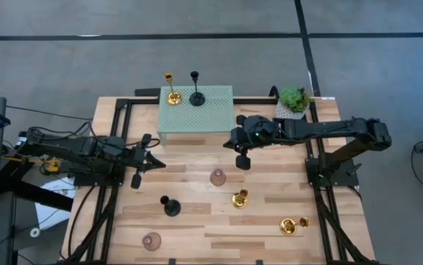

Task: Pick & Place candle stick holders
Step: Put the top gold candle holder on the shelf aligned with the other gold candle holder

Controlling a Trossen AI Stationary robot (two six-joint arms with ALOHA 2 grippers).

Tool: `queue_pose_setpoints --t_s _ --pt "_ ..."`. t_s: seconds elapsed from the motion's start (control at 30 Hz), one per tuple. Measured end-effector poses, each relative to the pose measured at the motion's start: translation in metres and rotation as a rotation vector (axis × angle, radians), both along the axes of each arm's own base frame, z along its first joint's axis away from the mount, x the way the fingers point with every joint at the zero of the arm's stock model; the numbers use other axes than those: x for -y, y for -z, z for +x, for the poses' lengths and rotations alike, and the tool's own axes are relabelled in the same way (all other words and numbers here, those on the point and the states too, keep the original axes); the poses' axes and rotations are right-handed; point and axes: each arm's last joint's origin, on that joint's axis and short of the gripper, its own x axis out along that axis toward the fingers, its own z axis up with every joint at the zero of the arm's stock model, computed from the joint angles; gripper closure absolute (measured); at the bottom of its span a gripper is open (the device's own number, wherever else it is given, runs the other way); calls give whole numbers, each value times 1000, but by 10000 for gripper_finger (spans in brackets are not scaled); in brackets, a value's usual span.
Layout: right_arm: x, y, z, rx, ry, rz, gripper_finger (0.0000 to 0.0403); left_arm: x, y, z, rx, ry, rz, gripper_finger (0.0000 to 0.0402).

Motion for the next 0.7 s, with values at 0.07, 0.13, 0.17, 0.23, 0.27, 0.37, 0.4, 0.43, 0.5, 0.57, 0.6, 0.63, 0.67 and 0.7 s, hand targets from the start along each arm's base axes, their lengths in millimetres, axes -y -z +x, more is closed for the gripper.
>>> queue_pose_setpoints --t_s 0.07,0.13,0.17,0.23,0.27,0.37,0.4,0.43,0.5,0.57,0.6,0.63,0.67,0.7 --pt "1 0 0 2 27 32 403 0 0 0 0 0 0 392" --pt "1 2 -1 -19 44 55 403 0 0 0 0 0 0 392" --pt "1 4 -3 -42 44 55 403 0 0 1 -2 0 0 392" --pt "1 8 -6 -98 48 47 403 0 1 3 -7 0 3 392" --pt "1 10 -8 -126 60 38 403 1 1 4 -15 1 6 392" --pt "-2 15 -14 -208 119 -43 403 2 4 9 -37 1 10 392" --pt "-4 16 -15 -224 113 -68 403 2 4 10 -45 1 11 392" --pt "-6 16 -15 -231 95 -82 403 2 6 12 -55 0 13 392" --pt "-14 19 -14 -217 34 -98 403 3 8 15 -74 1 16 392" --pt "-20 28 -14 -198 -28 -98 403 3 10 18 -95 1 20 392" --pt "-22 33 -16 -202 -47 -87 403 4 11 20 -103 1 22 393" --pt "-22 38 -19 -201 -57 -75 403 4 12 21 -111 1 23 394" --pt "-22 41 -21 -187 -53 -61 403 4 13 22 -120 1 25 395" --pt "-22 46 -24 -181 -45 -47 403 4 14 23 -128 1 26 396"
